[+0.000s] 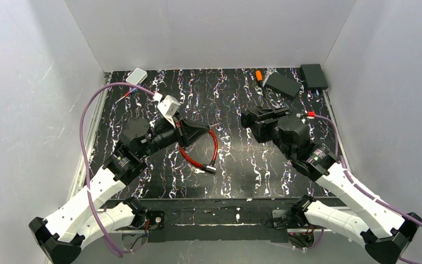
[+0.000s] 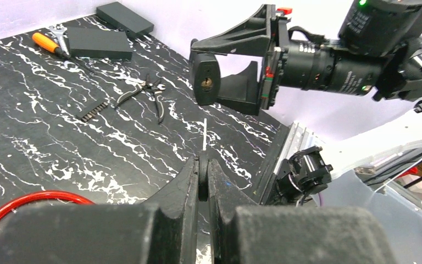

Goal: Unlock with the key

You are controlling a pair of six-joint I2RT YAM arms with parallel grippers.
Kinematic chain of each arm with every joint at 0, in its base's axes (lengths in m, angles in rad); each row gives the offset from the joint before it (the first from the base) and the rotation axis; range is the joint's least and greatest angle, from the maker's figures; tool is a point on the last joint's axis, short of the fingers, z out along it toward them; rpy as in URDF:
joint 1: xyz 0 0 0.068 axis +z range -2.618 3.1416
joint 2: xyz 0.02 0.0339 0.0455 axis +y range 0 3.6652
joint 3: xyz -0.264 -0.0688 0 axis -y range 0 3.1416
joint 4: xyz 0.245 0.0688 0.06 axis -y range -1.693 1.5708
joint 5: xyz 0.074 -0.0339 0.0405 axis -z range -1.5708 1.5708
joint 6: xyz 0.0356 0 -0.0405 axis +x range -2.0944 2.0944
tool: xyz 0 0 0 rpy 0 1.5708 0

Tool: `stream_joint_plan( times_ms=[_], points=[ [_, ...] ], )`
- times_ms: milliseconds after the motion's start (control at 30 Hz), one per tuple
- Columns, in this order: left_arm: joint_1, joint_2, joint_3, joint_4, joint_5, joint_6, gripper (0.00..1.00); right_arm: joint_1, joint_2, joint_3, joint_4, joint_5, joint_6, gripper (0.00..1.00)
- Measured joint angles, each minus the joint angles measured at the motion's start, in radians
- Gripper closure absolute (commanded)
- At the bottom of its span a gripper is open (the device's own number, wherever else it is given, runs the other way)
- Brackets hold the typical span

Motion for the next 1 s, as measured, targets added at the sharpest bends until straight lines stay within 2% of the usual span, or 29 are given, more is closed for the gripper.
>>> stream_joint_plan(
  times_ms=[233,500,1000],
  points=[
    [-0.02,0.009,0.0,0.039,0.008,-0.051,1.0,0.0,-0.039,-0.112,0.112,0.05,0.02,0.99],
    [-0.086,0.059,0.0,0.094,-0.021,-0.069,1.0,0.0,-0.04,-0.109,0.109,0.057,0.039,0.99],
    [-0.174,0.201,-0.019,0.164,-0.175,-0.092,1.0,0.0,-0.029,-0.082,0.021,-0.005,0.122,0.99]
  ],
)
